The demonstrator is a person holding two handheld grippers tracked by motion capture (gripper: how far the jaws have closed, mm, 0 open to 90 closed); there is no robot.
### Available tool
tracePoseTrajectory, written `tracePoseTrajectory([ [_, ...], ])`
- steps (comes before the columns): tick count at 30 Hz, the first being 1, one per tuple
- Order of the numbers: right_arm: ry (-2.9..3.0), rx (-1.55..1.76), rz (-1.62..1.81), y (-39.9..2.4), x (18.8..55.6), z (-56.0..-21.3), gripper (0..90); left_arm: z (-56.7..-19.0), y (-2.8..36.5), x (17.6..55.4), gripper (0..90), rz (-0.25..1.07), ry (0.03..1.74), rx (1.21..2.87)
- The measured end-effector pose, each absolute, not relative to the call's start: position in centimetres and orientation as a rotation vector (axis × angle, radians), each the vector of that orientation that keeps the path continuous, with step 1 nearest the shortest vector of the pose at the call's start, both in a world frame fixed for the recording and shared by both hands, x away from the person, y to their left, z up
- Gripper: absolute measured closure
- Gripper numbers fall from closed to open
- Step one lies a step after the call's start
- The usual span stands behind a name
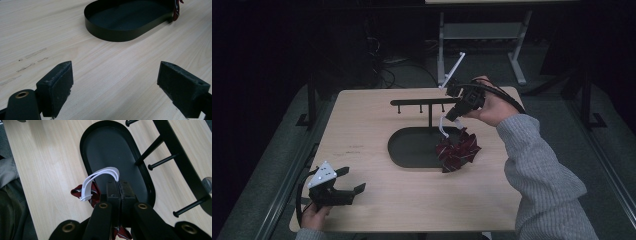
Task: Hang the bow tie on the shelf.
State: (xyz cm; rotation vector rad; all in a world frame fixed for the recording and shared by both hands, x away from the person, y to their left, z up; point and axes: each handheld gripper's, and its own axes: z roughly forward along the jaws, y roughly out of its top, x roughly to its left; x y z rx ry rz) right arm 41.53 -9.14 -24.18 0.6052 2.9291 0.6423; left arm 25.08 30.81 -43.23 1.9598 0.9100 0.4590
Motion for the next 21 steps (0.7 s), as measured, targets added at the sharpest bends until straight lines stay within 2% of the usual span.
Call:
tracePoseTrajectory([
  [21,2.933,0.625,0.632,-7.7,44.0,-23.7,88.4,-43.2,31.3,25.1,13.1,0.460,0.929,1.944],
])
